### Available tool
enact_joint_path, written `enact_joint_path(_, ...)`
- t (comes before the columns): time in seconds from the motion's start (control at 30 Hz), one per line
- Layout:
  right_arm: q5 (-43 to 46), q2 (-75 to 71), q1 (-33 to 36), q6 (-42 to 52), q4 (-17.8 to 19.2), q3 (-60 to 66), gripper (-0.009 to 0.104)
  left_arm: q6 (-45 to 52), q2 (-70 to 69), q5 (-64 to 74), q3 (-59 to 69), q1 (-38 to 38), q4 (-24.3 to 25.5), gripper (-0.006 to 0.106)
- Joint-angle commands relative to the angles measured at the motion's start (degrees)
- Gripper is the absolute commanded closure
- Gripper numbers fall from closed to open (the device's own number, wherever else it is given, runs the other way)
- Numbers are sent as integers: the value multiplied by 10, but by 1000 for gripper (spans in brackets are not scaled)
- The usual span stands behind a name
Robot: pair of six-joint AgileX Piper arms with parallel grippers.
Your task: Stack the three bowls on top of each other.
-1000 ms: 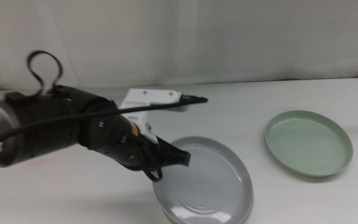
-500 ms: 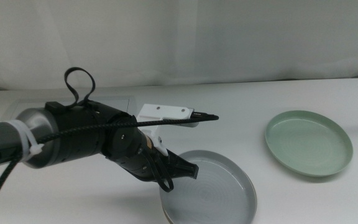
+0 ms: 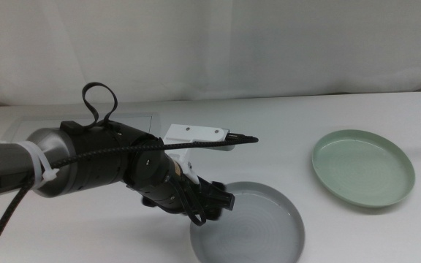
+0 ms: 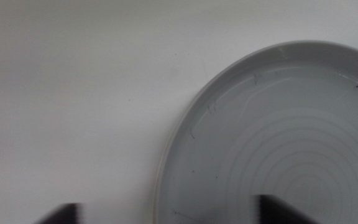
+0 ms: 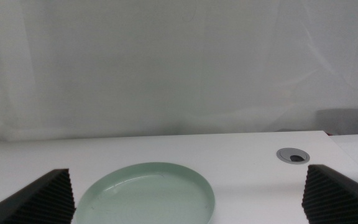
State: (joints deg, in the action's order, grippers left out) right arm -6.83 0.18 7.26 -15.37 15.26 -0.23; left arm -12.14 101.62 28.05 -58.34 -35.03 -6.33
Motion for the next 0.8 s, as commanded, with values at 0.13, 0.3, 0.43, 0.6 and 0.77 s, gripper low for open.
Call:
enact_joint_path(0.13, 0, -21, 1, 3, 6, 23, -8, 10, -3, 12, -36, -3, 3, 9)
enact_joint_path(0.3, 7, -21, 1, 3, 6, 23, -8, 12, -30, 14, -65, -2, 58, 9)
enact_joint_path(0.43, 10, -21, 1, 3, 6, 23, -8, 1, -69, 11, -73, 31, 114, 9)
enact_joint_path(0.6, 12, -21, 1, 3, 6, 23, -8, 13, -138, 11, -72, 161, 119, 9)
enact_joint_path(0.77, 18, -21, 1, 3, 6, 23, -8, 47, -203, 22, -71, 293, 119, 24)
